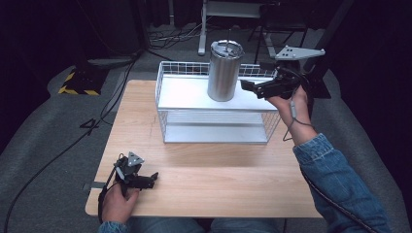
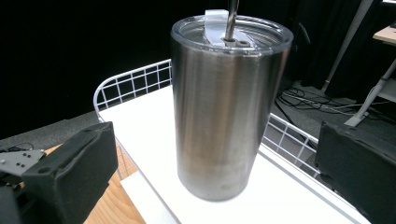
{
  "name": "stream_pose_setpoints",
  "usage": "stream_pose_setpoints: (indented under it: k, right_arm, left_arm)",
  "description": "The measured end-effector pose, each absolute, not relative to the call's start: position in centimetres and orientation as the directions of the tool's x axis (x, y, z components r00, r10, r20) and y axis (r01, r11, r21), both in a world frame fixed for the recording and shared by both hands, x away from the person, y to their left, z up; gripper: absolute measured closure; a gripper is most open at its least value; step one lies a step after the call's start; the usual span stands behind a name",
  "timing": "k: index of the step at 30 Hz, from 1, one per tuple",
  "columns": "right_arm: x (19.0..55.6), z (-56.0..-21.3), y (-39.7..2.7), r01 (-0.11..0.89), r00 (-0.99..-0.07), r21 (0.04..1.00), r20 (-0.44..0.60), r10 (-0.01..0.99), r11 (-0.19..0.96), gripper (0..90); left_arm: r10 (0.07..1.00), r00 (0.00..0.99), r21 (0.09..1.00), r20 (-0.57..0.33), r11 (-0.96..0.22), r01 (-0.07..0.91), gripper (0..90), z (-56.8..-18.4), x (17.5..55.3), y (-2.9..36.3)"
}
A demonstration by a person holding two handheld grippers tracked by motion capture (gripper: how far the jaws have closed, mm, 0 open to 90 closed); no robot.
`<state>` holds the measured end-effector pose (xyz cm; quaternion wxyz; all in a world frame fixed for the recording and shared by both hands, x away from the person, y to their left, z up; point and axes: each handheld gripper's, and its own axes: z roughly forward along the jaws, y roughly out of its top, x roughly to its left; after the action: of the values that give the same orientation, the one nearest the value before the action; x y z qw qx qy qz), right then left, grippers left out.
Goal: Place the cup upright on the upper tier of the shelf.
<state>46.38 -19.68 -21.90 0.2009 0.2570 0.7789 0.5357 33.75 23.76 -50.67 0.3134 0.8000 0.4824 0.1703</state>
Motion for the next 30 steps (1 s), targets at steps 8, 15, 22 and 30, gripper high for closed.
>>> stream_pose_setpoints:
  k: [8, 15, 22, 30]
  right_arm:
    - [44.9, -22.1, -21.6, 0.179, -0.785, 0.939, -0.045, 0.619, 0.295, 0.0]
    - [43.7, -23.0, -22.9, 0.190, -0.784, 0.930, -0.049, 0.619, 0.313, 0.0]
    - [42.4, -24.2, -24.1, 0.193, -0.776, 0.921, -0.067, 0.627, 0.338, 0.0]
    - [41.1, -25.5, -25.8, 0.213, -0.759, 0.911, -0.073, 0.647, 0.353, 0.0]
  left_arm:
    - [0.878, 0.477, 0.666, -0.028, -0.340, 0.664, 0.5, -50.7, 33.7, 23.8]
    - [0.878, 0.478, 0.666, -0.027, -0.341, 0.664, 0.5, -50.7, 33.7, 23.8]
    - [0.882, 0.470, 0.668, -0.030, -0.332, 0.666, 0.6, -50.7, 33.8, 23.7]
    - [0.884, 0.467, 0.668, -0.029, -0.331, 0.667, 0.5, -50.7, 33.9, 23.7]
